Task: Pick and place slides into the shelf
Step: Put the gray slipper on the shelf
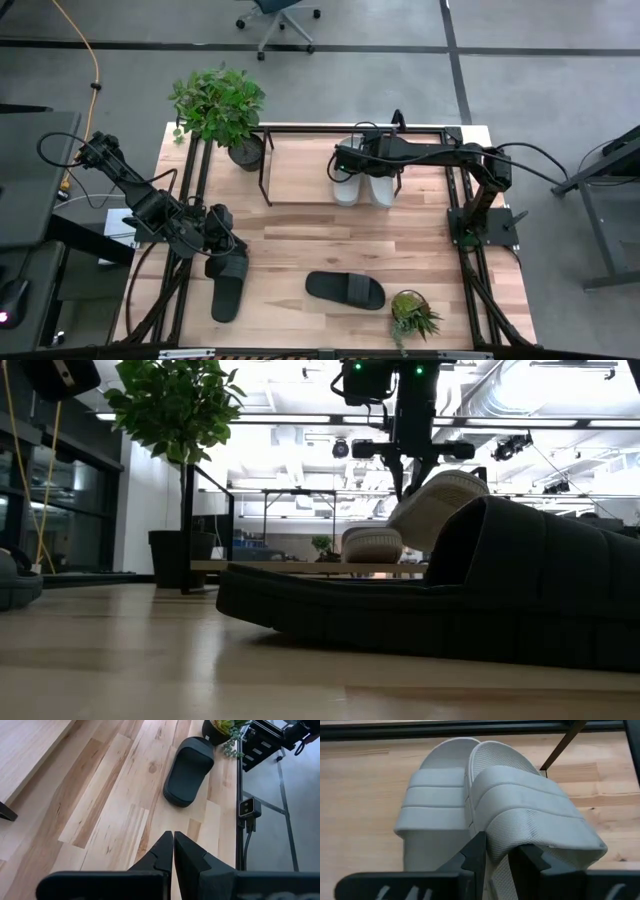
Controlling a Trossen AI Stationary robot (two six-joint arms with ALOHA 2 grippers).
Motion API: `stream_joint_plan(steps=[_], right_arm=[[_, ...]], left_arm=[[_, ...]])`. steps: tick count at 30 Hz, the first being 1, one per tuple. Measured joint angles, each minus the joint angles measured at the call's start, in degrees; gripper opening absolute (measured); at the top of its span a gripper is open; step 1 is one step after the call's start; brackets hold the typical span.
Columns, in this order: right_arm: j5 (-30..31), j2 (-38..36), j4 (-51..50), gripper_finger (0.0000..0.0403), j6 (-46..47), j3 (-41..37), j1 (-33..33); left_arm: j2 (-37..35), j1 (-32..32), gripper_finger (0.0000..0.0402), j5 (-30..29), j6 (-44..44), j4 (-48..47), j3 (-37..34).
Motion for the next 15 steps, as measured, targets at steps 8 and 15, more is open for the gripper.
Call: stream_joint_plan(steps=[8, 15], right_arm=[[-1.4, 0.0, 0.0, 0.0072, 0.0, 0.0, -1.2], [0.3, 0.0, -0.1, 0.0075, 0.0, 0.0, -1.4]], left_arm=[[0.0, 0.0, 0.0006, 0.1, 0.0, 0.0, 0.0], [0.0, 0.0, 0.0005, 1.0, 0.0, 0.0, 0.0]])
